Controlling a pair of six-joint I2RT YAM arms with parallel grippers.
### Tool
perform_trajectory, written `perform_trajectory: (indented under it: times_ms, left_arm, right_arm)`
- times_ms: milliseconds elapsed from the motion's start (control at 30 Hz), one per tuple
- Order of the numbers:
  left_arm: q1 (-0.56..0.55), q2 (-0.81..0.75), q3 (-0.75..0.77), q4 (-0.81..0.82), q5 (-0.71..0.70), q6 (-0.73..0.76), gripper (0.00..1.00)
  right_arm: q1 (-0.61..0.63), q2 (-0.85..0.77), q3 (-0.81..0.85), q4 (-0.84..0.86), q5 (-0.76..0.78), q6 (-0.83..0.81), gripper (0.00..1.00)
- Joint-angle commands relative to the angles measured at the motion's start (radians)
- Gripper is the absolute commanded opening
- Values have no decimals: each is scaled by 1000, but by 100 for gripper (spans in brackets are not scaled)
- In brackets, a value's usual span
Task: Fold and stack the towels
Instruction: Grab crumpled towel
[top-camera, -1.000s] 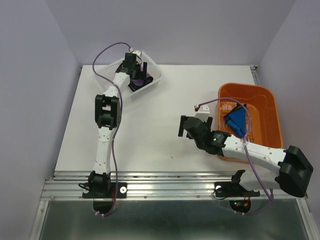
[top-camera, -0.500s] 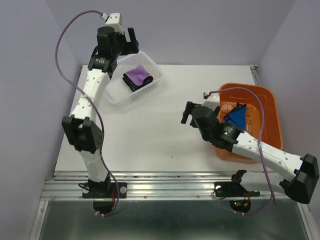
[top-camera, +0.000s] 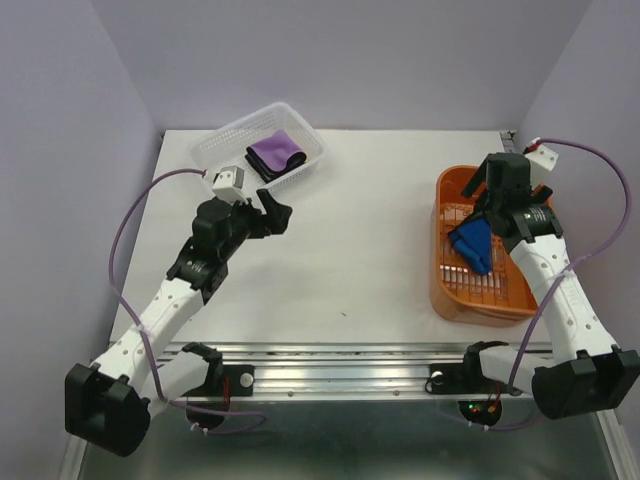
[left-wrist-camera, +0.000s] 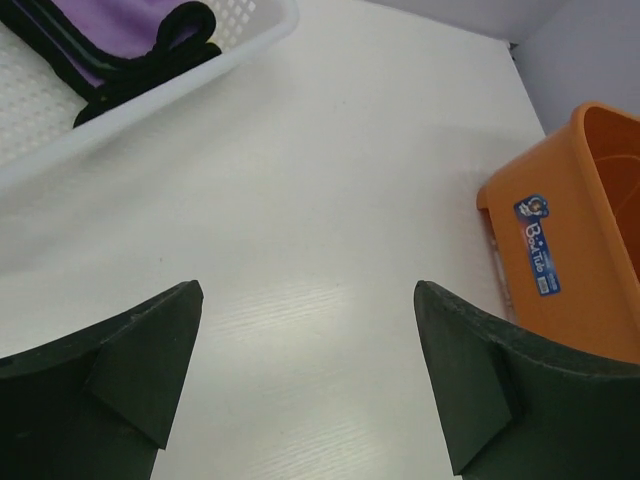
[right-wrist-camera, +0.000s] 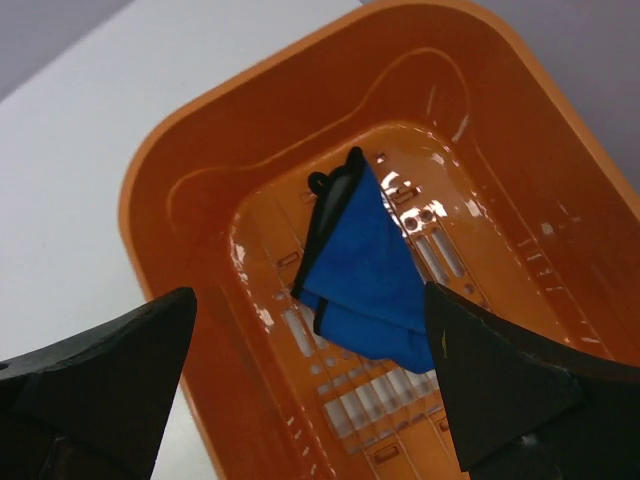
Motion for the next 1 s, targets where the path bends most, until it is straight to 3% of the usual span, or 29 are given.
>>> perform_trajectory:
  times_ms: [0, 133, 500, 967]
  left_arm:
    - [-8, -138, -110, 137, -11, -79, 99]
    - [-8, -115, -138, 87, -79, -64, 99]
    - [-11, -8, -147, 108, -19, -82, 99]
    - [-13, -34, -161, 105, -45, -76, 99]
  right_arm:
    - [-109, 31, -46, -73, -160, 11, 100]
    - [-151, 90, -114, -76, -232, 57, 100]
    - [-152, 140, -328, 4, -329, 147, 100]
    - [-155, 206, -396, 82, -356, 154, 100]
